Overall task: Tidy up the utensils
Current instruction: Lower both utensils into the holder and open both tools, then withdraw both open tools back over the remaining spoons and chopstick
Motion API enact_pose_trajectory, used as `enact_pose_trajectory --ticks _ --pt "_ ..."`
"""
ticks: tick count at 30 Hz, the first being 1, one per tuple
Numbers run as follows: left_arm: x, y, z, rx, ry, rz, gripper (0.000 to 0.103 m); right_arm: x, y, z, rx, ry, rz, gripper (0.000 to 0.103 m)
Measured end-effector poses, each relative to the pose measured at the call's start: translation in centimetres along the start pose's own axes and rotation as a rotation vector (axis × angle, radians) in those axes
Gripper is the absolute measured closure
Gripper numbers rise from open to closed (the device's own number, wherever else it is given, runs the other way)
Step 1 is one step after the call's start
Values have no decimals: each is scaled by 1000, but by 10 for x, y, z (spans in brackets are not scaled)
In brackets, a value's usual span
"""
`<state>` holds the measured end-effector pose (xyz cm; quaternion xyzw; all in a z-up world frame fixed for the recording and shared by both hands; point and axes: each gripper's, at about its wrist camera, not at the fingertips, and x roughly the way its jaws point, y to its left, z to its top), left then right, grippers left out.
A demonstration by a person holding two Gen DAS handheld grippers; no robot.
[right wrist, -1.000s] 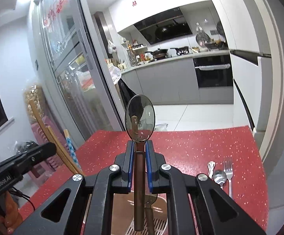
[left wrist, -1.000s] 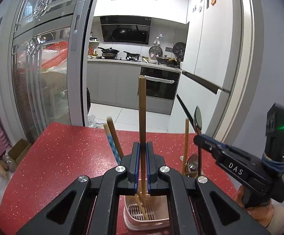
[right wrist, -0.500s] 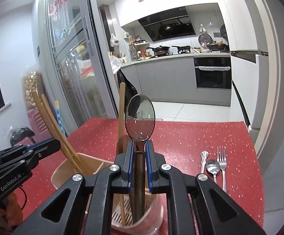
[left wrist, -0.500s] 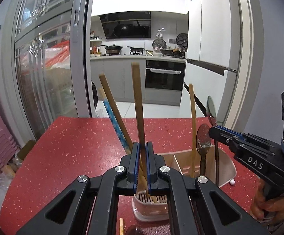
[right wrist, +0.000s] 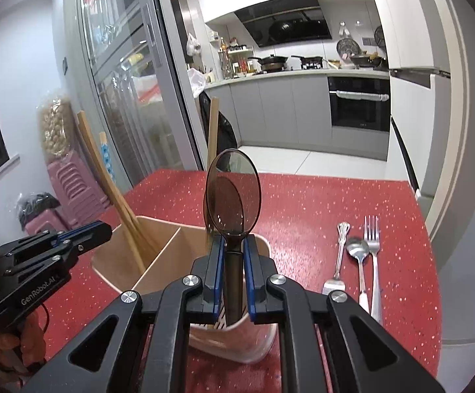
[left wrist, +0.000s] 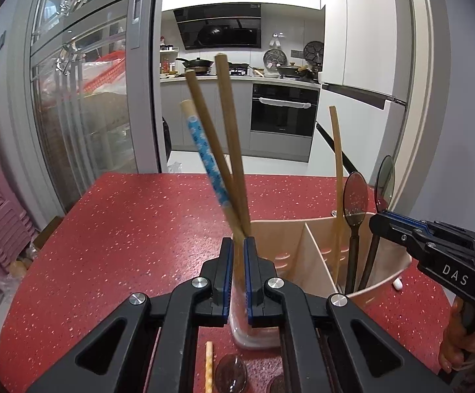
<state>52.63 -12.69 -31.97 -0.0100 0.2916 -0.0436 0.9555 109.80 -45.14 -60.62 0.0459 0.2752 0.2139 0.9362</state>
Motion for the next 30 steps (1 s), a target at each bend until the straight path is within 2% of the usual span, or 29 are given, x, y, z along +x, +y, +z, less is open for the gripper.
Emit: enact_pose_trajectory --ticks 2,3,4,6,7,11,15,22,23,24,25,27,29,30 --pt "-4 0 -4 -1 3 8 73 0 -1 0 11 22 4 89" --pt "-7 1 -5 -4 7 11 73 -1 -2 0 17 26 7 84" --pt "-9 2 -8 -6 11 14 73 -3 -2 0 25 30 8 72" --pt "-14 3 -13 -8 15 22 73 -9 -1 2 29 21 22 59" --pt "-16 4 -15 -9 15 30 73 -11 1 2 26 17 14 56" --pt "-26 11 -22 -29 30 34 73 -27 10 3 23 9 12 55" --pt "-38 18 -33 -44 30 34 73 -42 18 -3 42 10 16 46" --pt "-57 36 -57 -83 48 22 72 -55 23 -33 148 98 22 43" --pt "-58 38 -61 -91 51 21 68 -55 23 -38 166 116 23 43" --pt "-60 43 -66 -102 58 23 16 -55 23 -42 178 130 23 42" --pt "-61 45 -70 -108 68 29 0 -54 25 -48 190 155 20 41" --pt "-53 52 -84 -120 87 32 0 -53 27 -57 201 180 15 40" --pt "-40 55 -95 -108 117 36 0 -51 30 -67 210 208 9 34" --pt "-33 56 -100 -98 133 40 0 -49 32 -71 216 225 8 27"
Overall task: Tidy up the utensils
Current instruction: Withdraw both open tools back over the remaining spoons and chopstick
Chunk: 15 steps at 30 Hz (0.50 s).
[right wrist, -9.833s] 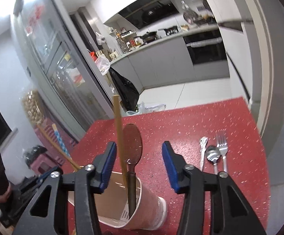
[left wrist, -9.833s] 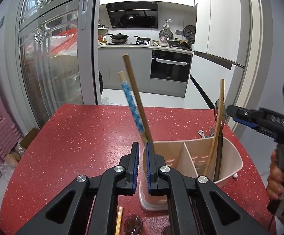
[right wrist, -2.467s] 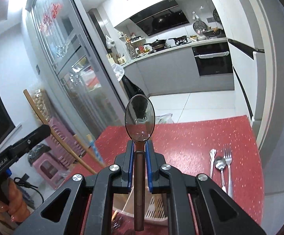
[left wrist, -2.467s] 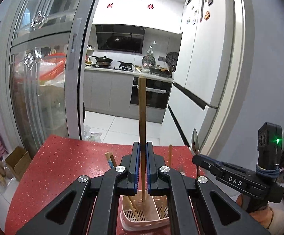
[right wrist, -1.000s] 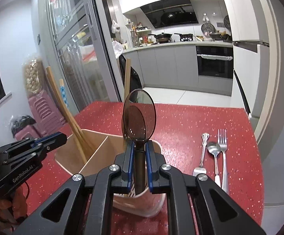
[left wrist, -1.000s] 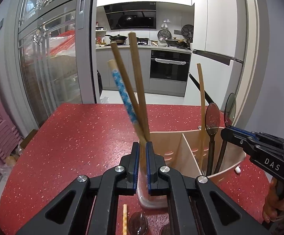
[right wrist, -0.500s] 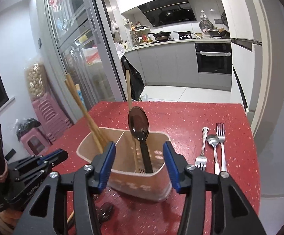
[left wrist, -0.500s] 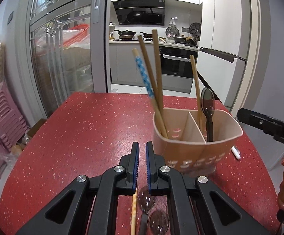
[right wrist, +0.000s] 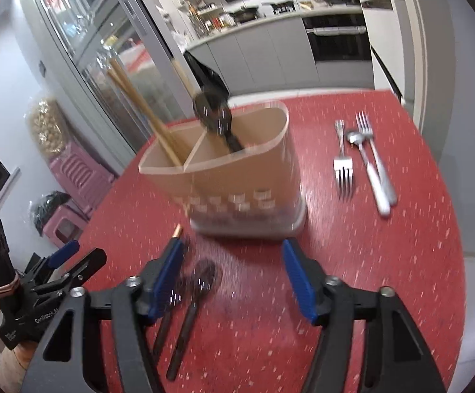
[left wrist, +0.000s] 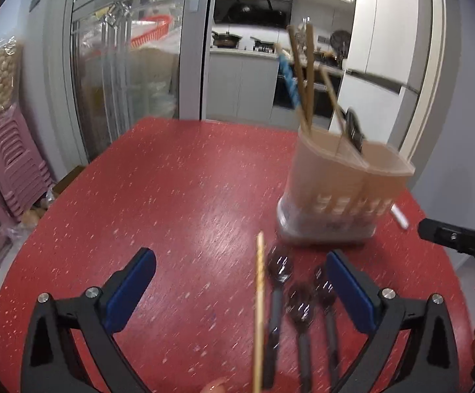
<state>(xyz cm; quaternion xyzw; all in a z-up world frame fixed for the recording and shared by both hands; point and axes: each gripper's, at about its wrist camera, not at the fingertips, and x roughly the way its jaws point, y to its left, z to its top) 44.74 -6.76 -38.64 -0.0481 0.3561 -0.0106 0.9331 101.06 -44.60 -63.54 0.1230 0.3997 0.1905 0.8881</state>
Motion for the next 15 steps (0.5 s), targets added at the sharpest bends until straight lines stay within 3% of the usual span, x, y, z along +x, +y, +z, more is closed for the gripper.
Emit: enact_pose_trajectory --ticks 4,12,15 --pt "41 9 -18 17 82 32 0 16 7 -18 10 81 -21 26" --pt "142 16 -34 41 260 16 0 58 32 -34 -26 244 -102 26" --pt "174 13 -33 54 278 10 0 73 36 -36 -24 301 -133 32"
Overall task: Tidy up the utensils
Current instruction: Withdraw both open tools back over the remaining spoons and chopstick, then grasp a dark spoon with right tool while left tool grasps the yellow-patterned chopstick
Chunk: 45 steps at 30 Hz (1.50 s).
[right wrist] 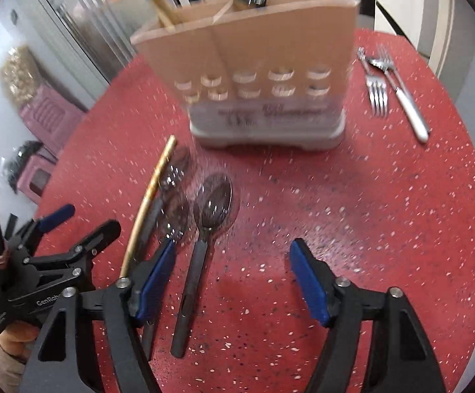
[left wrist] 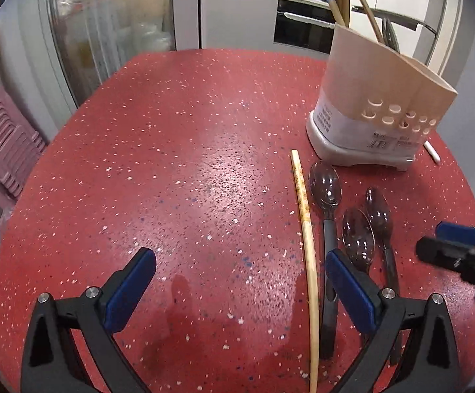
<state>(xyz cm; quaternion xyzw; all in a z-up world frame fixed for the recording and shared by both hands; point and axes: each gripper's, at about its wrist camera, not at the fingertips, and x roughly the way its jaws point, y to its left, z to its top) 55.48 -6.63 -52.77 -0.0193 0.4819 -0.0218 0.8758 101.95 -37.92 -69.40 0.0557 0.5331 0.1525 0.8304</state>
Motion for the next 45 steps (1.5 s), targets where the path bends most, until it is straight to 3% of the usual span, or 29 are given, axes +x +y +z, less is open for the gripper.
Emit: enact_pose_trajectory --ticks 7,21,27,31,33,35,37,44,45 --pt "65 -7 27 24 38 11 0 18 12 1 7 56 -41 41" --pt "192 -32 92 49 81 25 0 37 51 8 -170 39 -221 45" --pt "239 -52 122 79 94 17 0 42 46 18 -185 67 -206 53" --pt "273 -65 152 98 123 0 0 42 48 27 -204 96 -191 84" --pt "288 -73 169 101 137 -16 0 43 47 30 -206 108 -178 90" --pt "305 -84 189 125 147 -27 0 43 43 30 -207 111 -165 91" --pt "321 -98 207 155 159 -40 12 39 36 30 -206 109 -157 91" --pt "370 -120 260 208 228 -59 22 24 17 13 -159 80 -69 90" --pt "377 -125 266 214 237 -67 28 21 14 12 -152 73 -55 90"
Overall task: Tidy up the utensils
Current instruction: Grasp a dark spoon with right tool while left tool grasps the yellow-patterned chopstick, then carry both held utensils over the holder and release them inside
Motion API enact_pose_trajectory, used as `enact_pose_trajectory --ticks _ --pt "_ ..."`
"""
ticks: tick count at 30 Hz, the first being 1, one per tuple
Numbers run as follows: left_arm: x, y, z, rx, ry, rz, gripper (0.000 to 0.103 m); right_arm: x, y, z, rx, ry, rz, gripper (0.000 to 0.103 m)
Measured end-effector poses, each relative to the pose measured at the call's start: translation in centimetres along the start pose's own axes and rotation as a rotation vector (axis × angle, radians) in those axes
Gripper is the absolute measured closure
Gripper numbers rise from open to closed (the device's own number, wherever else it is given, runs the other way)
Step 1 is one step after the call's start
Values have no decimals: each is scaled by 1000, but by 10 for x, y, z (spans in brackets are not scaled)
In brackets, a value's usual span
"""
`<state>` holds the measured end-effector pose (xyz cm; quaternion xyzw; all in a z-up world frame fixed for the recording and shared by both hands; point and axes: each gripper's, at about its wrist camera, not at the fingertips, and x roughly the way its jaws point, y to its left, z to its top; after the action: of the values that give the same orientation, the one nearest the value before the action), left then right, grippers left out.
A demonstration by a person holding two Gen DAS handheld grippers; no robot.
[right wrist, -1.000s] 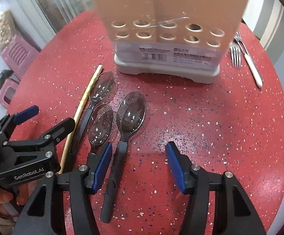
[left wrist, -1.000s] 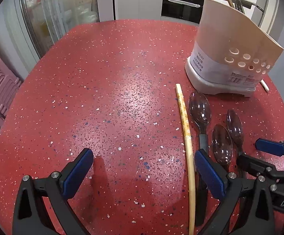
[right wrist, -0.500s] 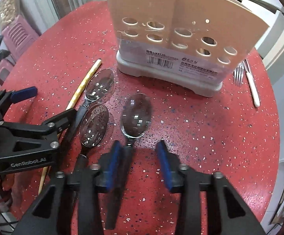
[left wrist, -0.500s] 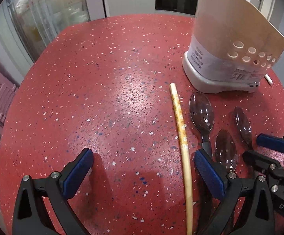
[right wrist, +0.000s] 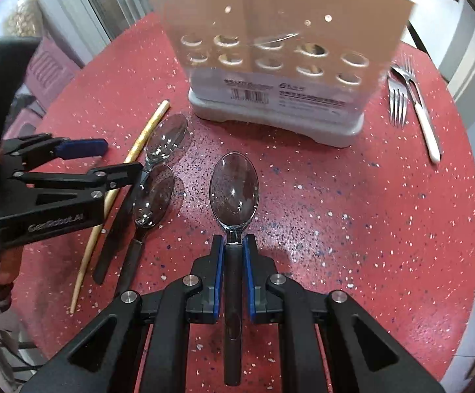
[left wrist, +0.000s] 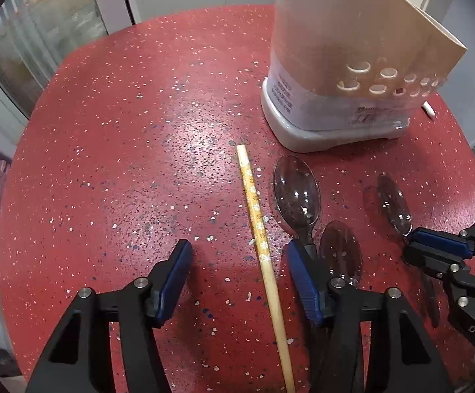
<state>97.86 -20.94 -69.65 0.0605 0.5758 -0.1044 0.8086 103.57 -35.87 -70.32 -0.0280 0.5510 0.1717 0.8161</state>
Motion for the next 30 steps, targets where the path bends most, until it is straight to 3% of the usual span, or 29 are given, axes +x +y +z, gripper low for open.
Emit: enact_pose_trajectory --ticks 2,5,10,22,26,30 --pt "8 -11 16 27 10 -11 39 -8 -7 -9 15 -19 30 90" --pt "24 -26 44 77 15 -30 70 -18 -18 -14 30 -43 60 90" --pt "43 -34 79 65 -44 -32 72 -56 -46 -32 47 -99 103 90" --pt "22 -7 154 -147 -399 -105 72 -120 -78 -52 72 -304 212 90" --pt "8 -14 190 -180 -493 -135 72 -136 -76 -46 84 -366 221 90" --pt "-13 -14 230 -195 -580 -143 72 -145 -66 -18 96 -433 229 90"
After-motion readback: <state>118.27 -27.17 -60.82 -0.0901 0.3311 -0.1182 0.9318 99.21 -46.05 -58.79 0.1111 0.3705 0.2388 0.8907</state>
